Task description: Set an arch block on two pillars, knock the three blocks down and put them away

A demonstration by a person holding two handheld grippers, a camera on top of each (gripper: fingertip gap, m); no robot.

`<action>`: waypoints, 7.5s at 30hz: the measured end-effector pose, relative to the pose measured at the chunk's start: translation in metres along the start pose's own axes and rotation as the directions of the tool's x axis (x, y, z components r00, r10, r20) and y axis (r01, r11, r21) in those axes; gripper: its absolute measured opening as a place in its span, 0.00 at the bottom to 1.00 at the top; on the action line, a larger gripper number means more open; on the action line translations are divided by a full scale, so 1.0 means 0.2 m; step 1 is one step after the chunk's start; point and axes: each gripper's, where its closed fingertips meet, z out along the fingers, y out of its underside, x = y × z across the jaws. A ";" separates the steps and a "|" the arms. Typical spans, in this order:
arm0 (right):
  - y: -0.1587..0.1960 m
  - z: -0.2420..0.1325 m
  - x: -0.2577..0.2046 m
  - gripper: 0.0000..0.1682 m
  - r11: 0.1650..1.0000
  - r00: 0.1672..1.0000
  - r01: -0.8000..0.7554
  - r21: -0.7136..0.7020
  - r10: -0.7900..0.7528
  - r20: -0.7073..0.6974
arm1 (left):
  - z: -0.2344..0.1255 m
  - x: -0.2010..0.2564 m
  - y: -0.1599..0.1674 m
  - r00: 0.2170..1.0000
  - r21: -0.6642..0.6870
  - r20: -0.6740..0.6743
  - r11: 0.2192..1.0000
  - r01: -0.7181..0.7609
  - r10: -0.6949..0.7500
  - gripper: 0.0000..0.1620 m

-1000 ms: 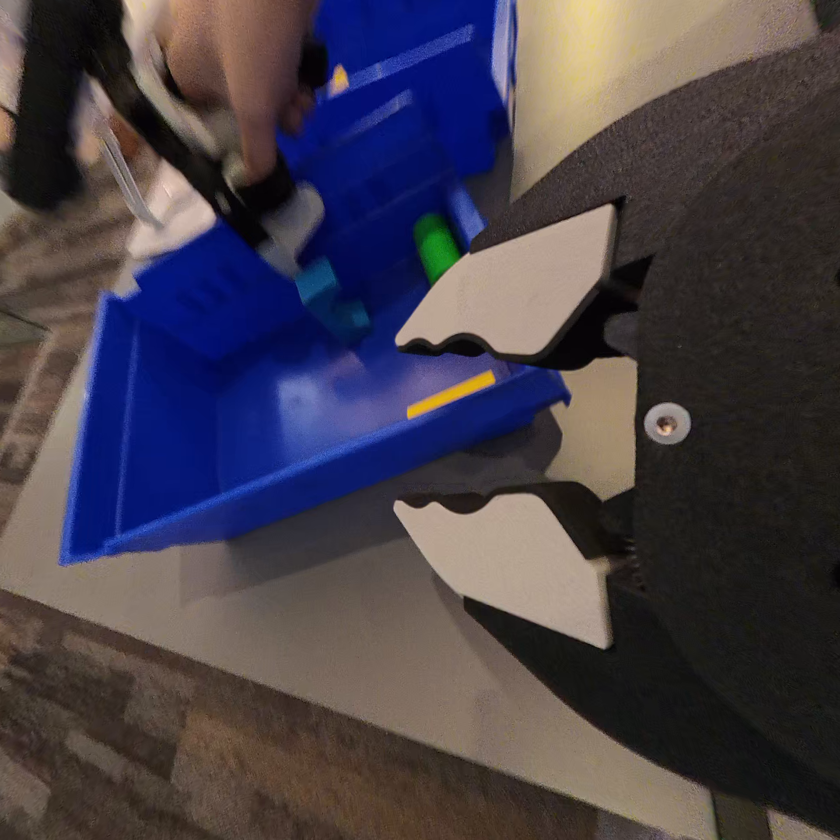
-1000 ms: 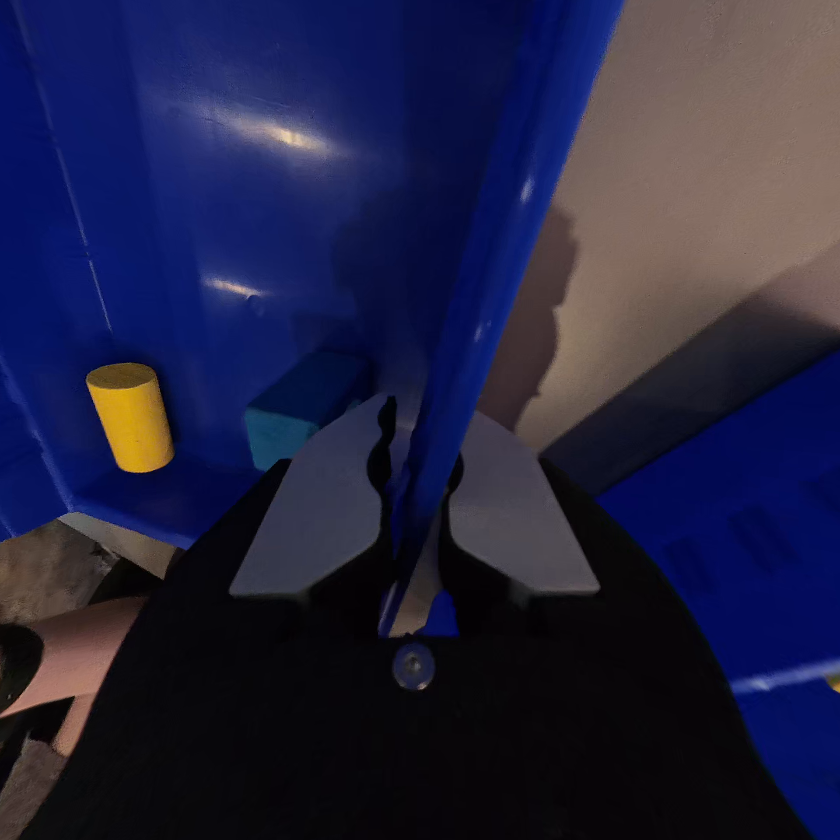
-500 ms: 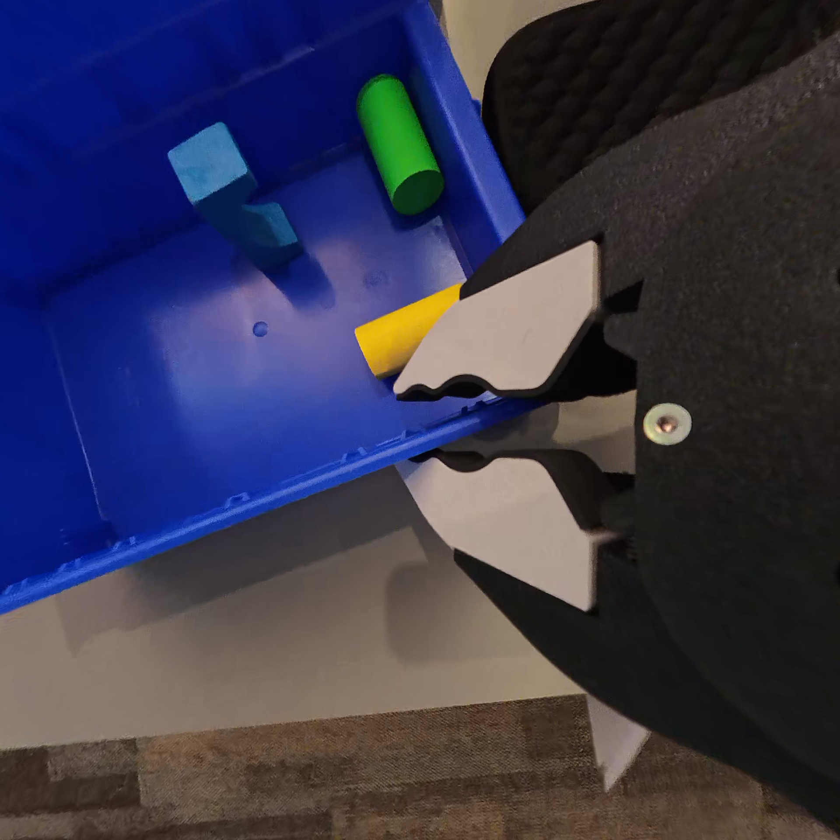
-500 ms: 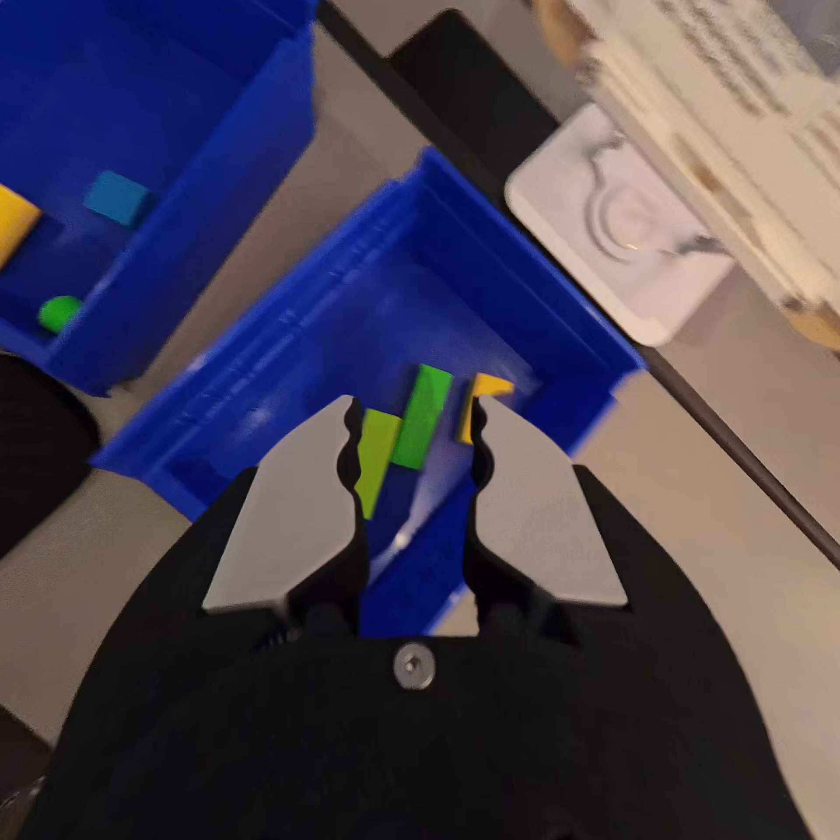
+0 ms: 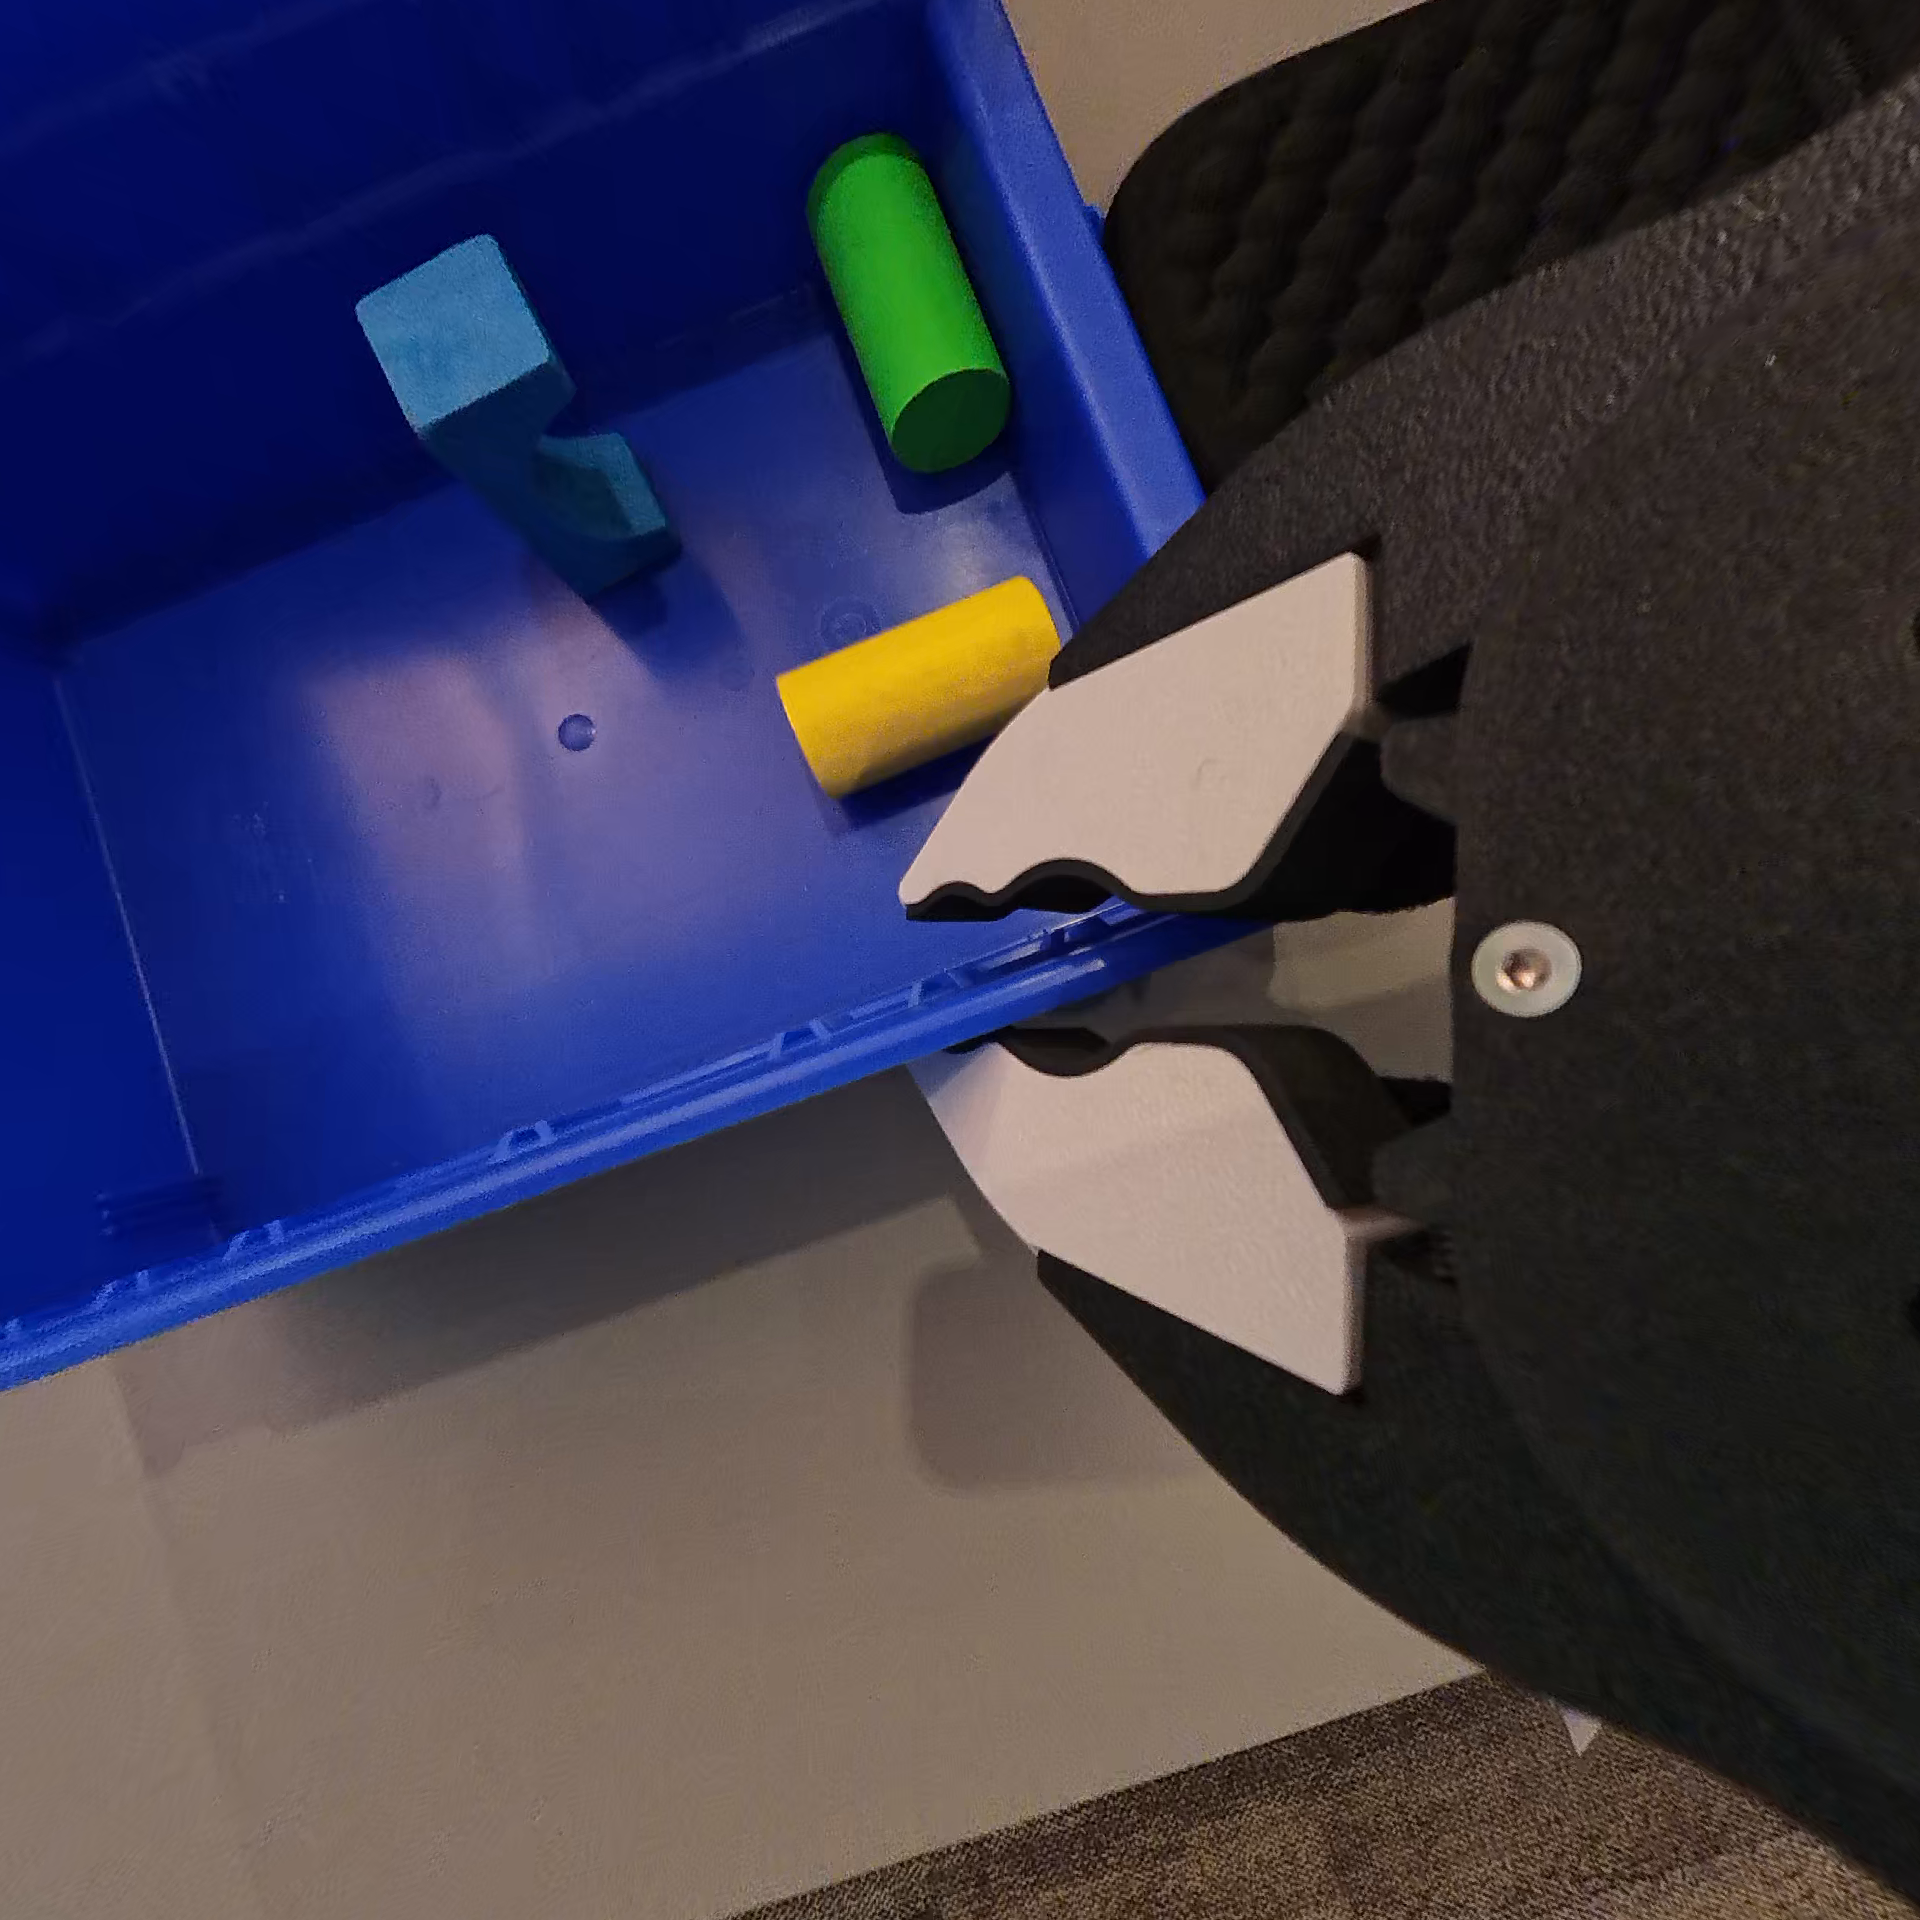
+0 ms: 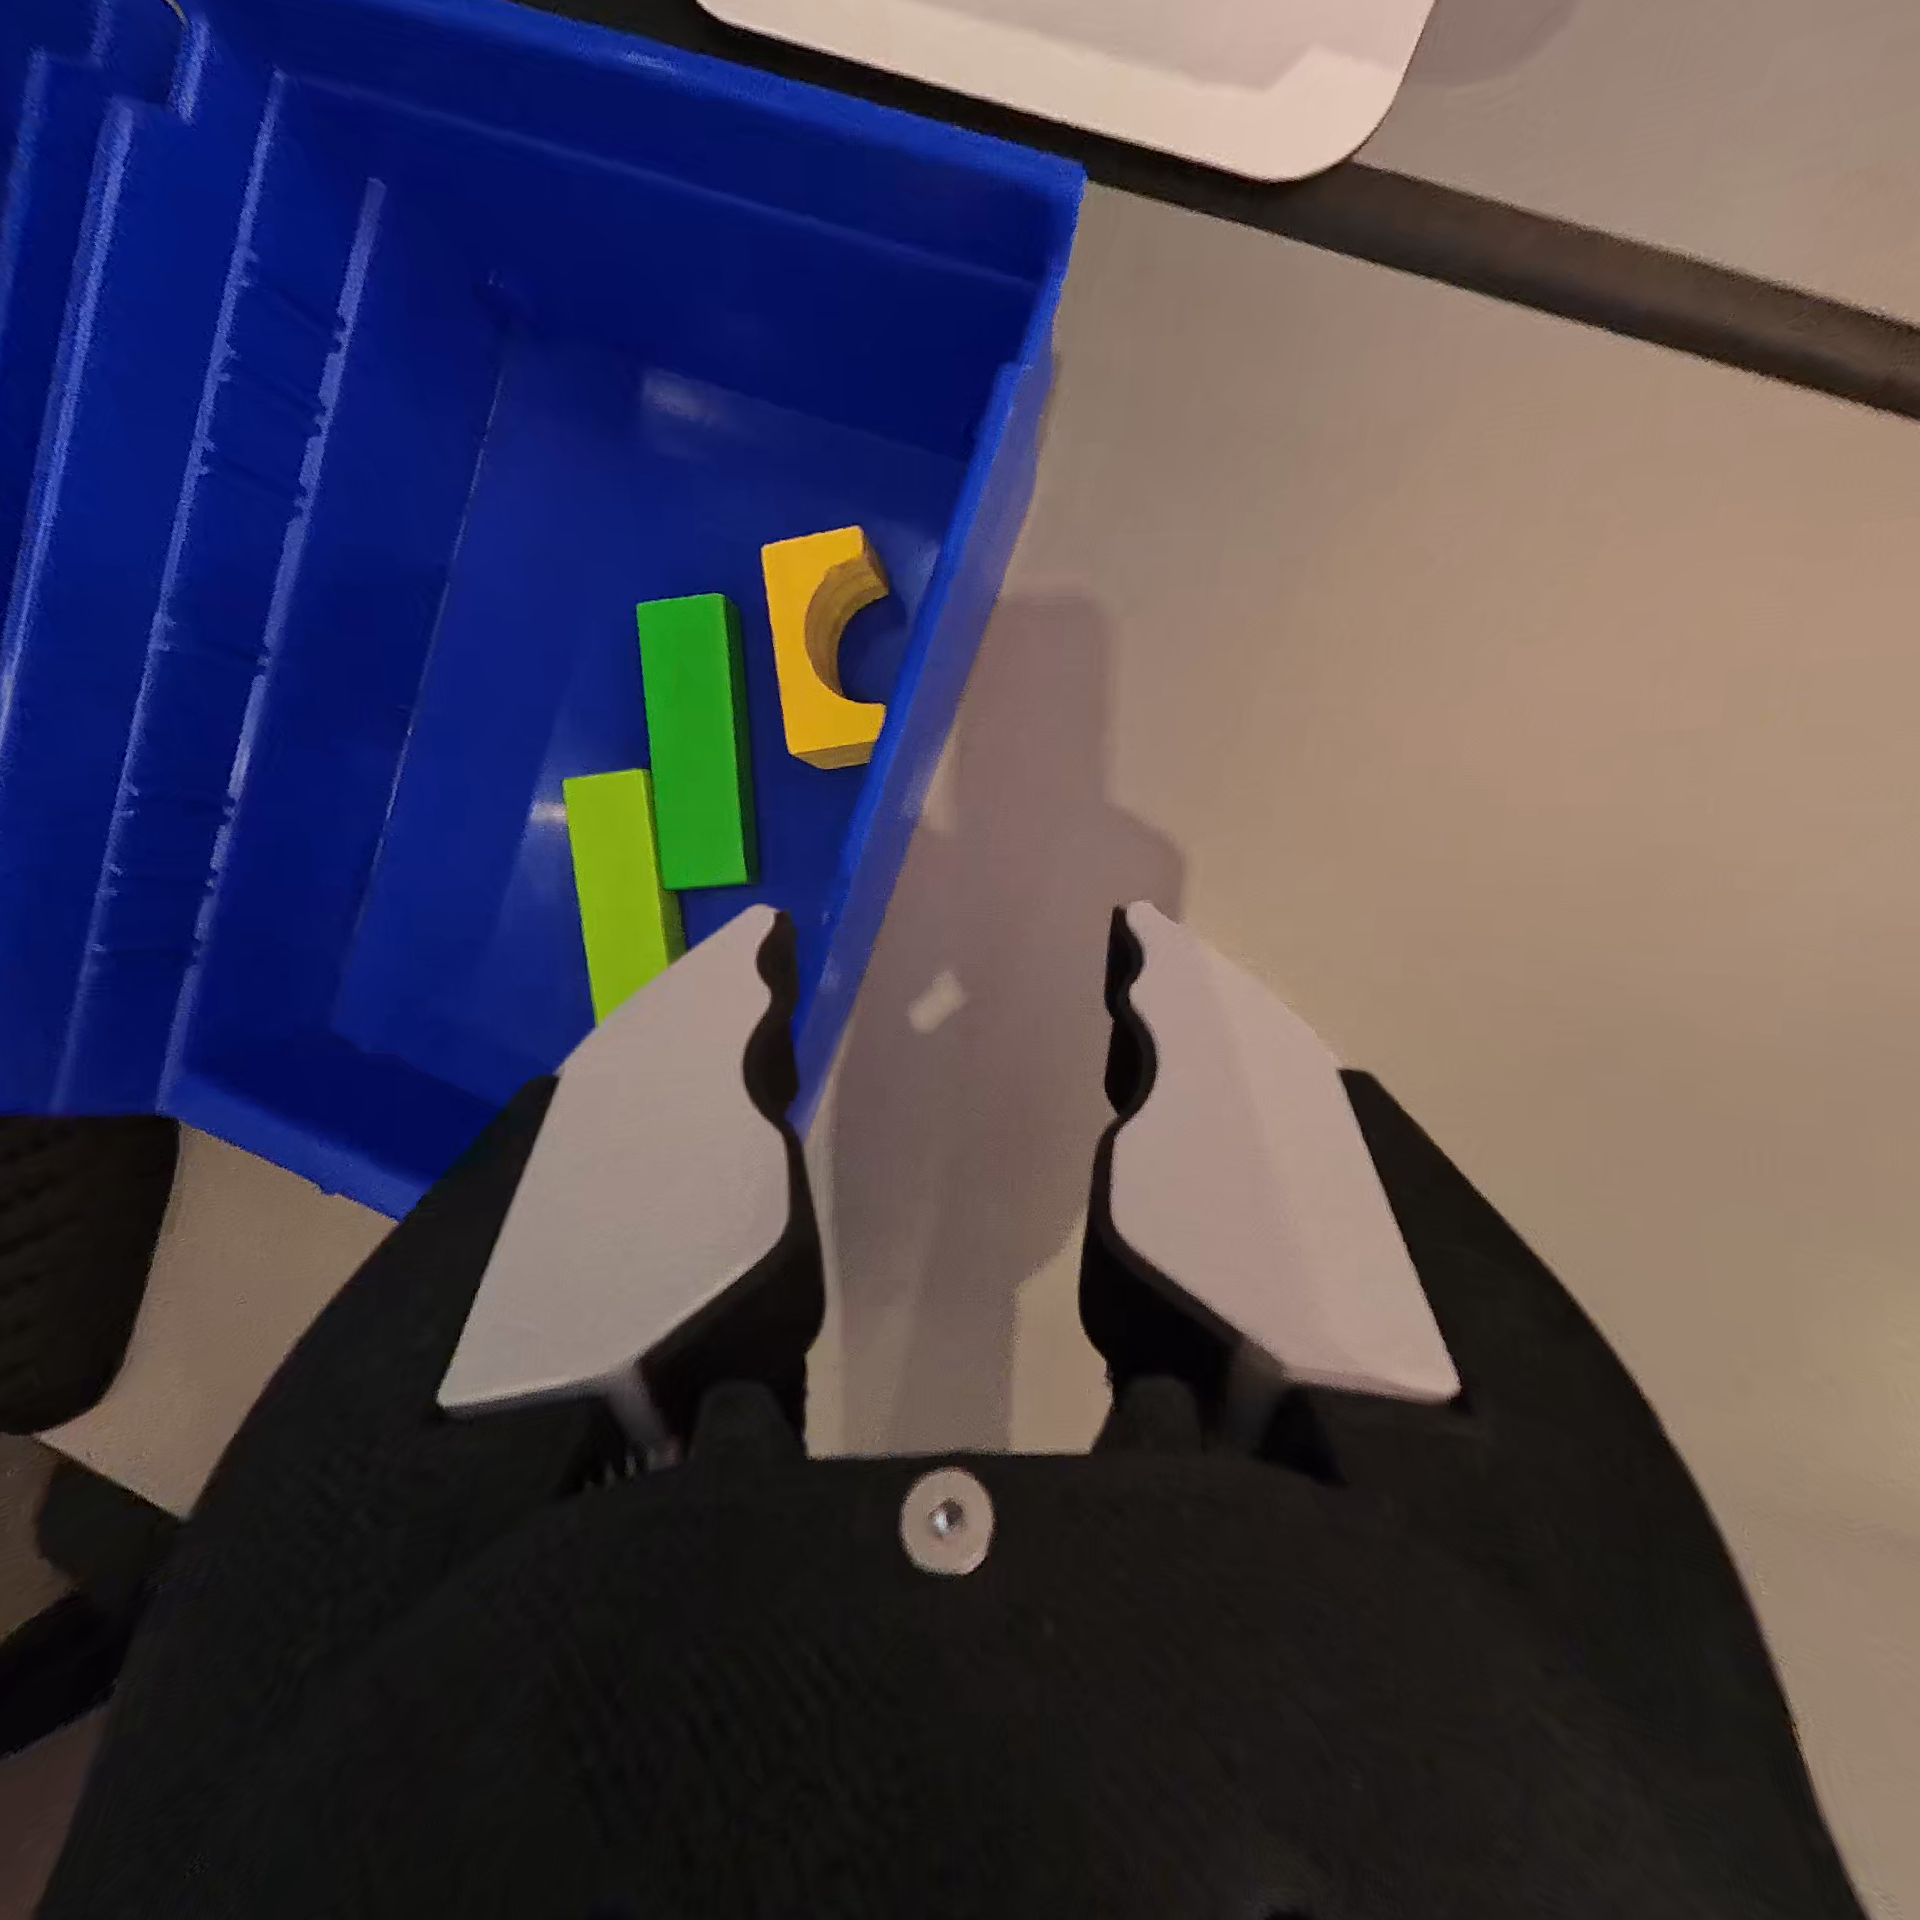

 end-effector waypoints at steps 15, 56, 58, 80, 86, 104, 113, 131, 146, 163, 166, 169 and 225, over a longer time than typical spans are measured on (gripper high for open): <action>0.19 0.32 -0.02 0.05 0.944 0.999 0.031 -0.327 -0.027 0.016 | 0.03 0.10 -0.02 1.000 -0.013 -0.009 1.000 -0.022 0.022 0.12; 0.72 -0.25 1.61 0.05 0.888 0.942 -0.331 -0.318 0.293 -0.164 | 0.05 0.17 0.01 1.000 -0.078 -0.006 0.997 0.026 -0.026 0.06; 0.74 -0.26 1.63 0.05 0.894 0.952 -0.300 -0.334 0.258 -0.165 | 0.05 0.17 0.01 1.000 -0.078 -0.005 0.997 0.027 -0.028 0.06; 0.83 -0.33 1.69 0.06 0.903 0.986 -0.123 -0.412 0.062 -0.157 | 0.05 0.17 0.02 1.000 -0.098 -0.002 0.995 0.027 -0.028 0.06; 0.78 -0.30 1.67 0.07 0.916 0.989 -0.065 -0.397 0.007 -0.146 | 0.05 0.17 0.01 0.998 -0.061 0.000 0.996 0.065 -0.065 0.06; -0.07 -1.05 1.07 0.24 0.702 0.922 0.352 0.620 -0.147 -0.357 | -0.23 0.69 -0.32 0.976 0.225 -0.218 0.974 0.023 0.027 0.30; -0.22 -1.08 0.44 0.25 0.446 0.920 0.312 0.839 -0.362 -0.149 | 0.17 0.66 -0.11 0.995 -0.289 0.039 0.954 -0.073 0.088 0.30; 0.06 -0.73 -0.38 0.23 0.576 0.487 0.144 0.805 -0.749 0.449 | -0.13 1.05 -0.50 0.945 0.156 -0.256 0.974 -0.165 0.201 0.20; 0.34 -0.60 -0.77 0.19 0.606 0.306 0.247 0.756 -0.789 0.532 | -0.30 1.92 -0.56 0.664 0.464 -0.298 0.712 -0.527 0.686 0.20; 0.13 0.28 -0.09 0.19 0.772 0.849 0.465 0.434 -0.527 0.027 | 0.07 1.03 -0.09 0.942 -0.215 -0.286 0.970 0.118 -0.178 0.30; 0.14 0.32 -0.04 0.19 0.797 0.862 0.452 0.401 -0.506 0.034 | 0.13 1.02 -0.04 0.936 -0.317 -0.262 0.937 0.148 -0.236 0.30; 0.14 0.33 -0.02 0.19 0.802 0.868 0.439 0.405 -0.495 0.039 | 0.18 0.96 0.00 0.962 -0.398 -0.160 0.906 0.142 -0.221 0.34; 0.07 0.27 0.02 0.28 0.734 0.841 0.531 0.423 -0.518 -0.156 | 0.26 0.79 0.13 0.981 -0.602 0.116 0.774 0.196 -0.158 0.44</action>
